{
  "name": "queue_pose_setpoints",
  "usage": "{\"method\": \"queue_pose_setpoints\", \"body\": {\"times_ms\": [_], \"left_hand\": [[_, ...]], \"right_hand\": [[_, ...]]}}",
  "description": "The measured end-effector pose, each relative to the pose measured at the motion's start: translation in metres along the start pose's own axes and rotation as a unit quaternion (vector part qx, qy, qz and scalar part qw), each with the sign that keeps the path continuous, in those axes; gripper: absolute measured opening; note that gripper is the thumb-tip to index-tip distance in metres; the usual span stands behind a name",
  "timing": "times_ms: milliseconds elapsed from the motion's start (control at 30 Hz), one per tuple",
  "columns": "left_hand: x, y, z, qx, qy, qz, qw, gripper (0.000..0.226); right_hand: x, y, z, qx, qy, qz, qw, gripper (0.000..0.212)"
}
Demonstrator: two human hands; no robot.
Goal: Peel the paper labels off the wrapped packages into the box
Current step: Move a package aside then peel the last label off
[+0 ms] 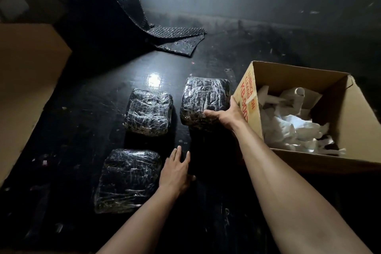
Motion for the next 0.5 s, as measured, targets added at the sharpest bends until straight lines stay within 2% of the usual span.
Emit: {"method": "queue_pose_setpoints", "body": {"times_ms": [100,267,500], "left_hand": [[0.001,-0.003,0.002,-0.002,0.020,0.002,1.000,0.091],[0.005,-0.008,0.008,0.005,0.035,-0.004,0.999,0.095],[0.008,-0.005,0.008,-0.002,0.043,-0.008,0.999,0.094]], "right_hand": [[0.001,0.005,-0.004,0.005,-0.021,0.001,1.000,0.125],[-0.001,0.018,-0.006,0.000,-0.072,0.012,0.997,0.095],[-0.013,0.042,-0.002,-0.010,-0.095,0.040,0.995,0.097]]}}
Point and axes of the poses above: each hand's wrist, its own y-axis away from the middle knuckle, its own z-axis out of the back of the hand, x = y × z, the point moved 2 cm from there along -y, towards the middle knuckle, and after that the axes turned 1 degree about x, right-handed, at the moved point
